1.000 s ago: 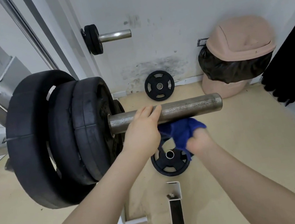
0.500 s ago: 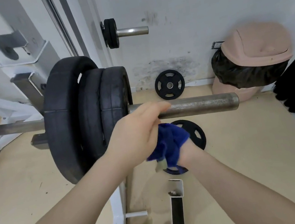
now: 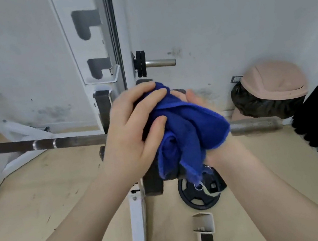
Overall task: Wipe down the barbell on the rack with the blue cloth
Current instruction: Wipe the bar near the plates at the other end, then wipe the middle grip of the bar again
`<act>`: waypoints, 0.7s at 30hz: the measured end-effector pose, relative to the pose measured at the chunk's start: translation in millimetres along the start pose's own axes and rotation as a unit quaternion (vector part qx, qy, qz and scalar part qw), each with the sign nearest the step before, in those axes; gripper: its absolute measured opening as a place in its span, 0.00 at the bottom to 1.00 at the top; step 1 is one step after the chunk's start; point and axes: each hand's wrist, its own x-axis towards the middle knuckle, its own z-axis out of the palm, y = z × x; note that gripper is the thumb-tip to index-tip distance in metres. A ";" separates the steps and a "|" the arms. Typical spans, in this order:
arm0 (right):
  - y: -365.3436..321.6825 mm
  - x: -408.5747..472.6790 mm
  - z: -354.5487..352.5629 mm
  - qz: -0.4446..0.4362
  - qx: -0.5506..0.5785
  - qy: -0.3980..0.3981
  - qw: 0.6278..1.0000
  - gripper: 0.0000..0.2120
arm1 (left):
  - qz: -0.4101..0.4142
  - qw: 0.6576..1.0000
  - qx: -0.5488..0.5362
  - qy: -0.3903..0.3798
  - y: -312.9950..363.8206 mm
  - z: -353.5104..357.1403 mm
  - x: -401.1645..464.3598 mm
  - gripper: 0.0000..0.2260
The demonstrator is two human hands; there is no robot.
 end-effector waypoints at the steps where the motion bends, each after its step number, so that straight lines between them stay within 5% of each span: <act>1: 7.8 3.9 27.5 0.005 0.022 -0.024 0.999 0.11 | -0.020 1.000 -0.009 0.005 -11.7 -18.9 -4.4 0.15; 9: 152.9 65.0 147.7 0.099 -0.088 -0.020 0.991 0.27 | -0.073 0.994 0.030 -0.079 -113.3 -194.8 -90.8 0.09; 14: 227.4 91.1 197.1 0.167 -0.080 -0.034 0.982 0.21 | -0.174 0.976 -0.075 -0.111 -140.6 -270.6 -130.5 0.11; 18: 253.8 111.5 224.6 0.221 -0.071 -0.031 0.972 0.25 | -0.268 0.944 -0.183 -0.063 -160.1 -305.9 -150.9 0.13; 21: 269.9 140.6 231.1 0.247 -0.134 -0.061 0.958 0.26 | -0.347 0.906 -0.235 0.053 -180.0 -328.1 -158.1 0.13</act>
